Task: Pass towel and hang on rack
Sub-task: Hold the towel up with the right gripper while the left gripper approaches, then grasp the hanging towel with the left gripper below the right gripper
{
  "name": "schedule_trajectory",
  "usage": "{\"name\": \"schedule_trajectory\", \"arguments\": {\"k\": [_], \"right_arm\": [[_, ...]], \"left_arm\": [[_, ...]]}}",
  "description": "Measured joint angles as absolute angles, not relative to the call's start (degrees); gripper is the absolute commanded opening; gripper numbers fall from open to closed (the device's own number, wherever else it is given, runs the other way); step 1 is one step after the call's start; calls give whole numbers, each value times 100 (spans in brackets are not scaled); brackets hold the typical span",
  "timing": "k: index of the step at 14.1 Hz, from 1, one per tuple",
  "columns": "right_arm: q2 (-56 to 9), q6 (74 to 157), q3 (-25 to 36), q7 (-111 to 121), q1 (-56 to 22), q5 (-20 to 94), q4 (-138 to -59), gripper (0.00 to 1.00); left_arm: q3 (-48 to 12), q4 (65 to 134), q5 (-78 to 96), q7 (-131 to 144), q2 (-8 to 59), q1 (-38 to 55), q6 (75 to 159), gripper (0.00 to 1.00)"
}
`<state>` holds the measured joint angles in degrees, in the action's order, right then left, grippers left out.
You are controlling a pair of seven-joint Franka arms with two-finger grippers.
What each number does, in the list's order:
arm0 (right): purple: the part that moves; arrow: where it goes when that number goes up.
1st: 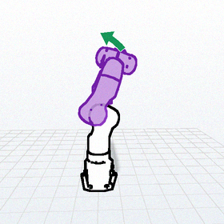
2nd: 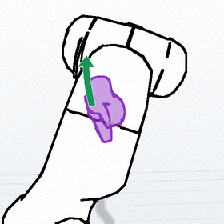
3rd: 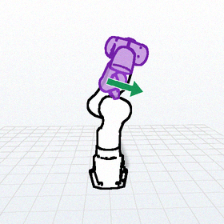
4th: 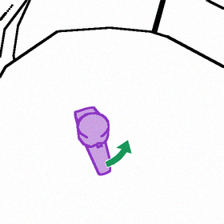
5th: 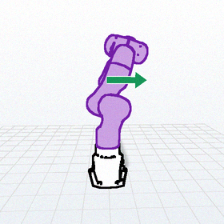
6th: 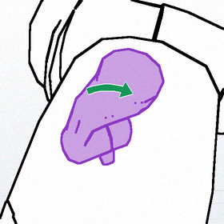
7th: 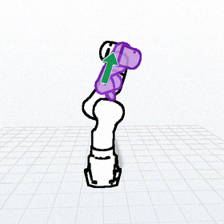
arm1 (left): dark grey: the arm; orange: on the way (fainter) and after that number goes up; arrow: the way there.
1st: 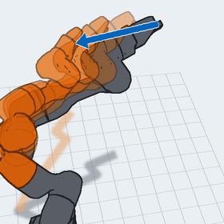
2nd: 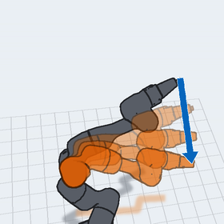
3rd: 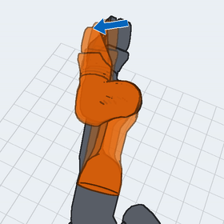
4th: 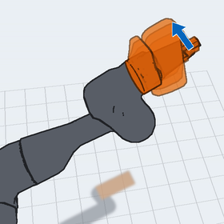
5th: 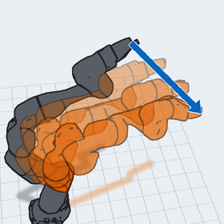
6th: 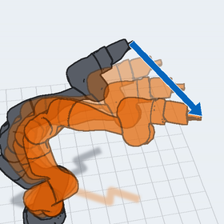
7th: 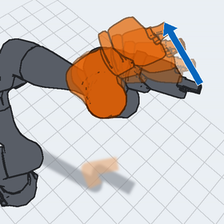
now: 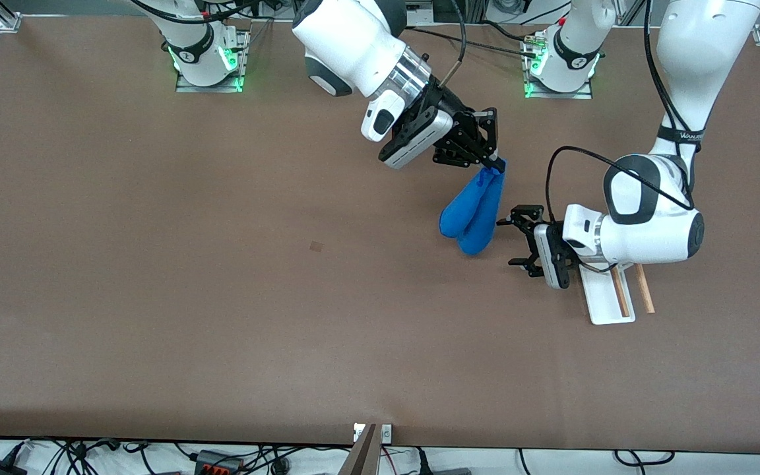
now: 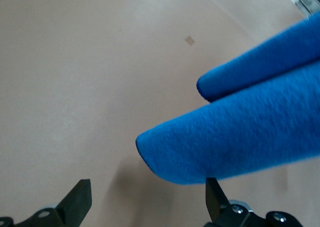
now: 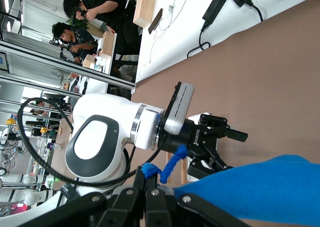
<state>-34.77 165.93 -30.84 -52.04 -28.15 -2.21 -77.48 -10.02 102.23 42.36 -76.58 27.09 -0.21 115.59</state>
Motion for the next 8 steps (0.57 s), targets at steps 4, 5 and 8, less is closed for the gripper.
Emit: {"name": "schedule_trajectory", "arguments": {"k": [4,5,8], "right_arm": [[-3478,16595,-3074,-5204,-2816,-226,-7748,0],[-3478,16596,-3073,-5203,-2816,-247,-7748,0],[-3480,16691,-3073,-5203,-2819,-306,-7748,0]], "left_arm": [[-1015,10223,4237,-8956,2709,-32,11571,100],[-1025,10223,4237,-9267,2709,1,11608,100],[-1071,10293,4428,-10001,2709,58,11654,100]]}}
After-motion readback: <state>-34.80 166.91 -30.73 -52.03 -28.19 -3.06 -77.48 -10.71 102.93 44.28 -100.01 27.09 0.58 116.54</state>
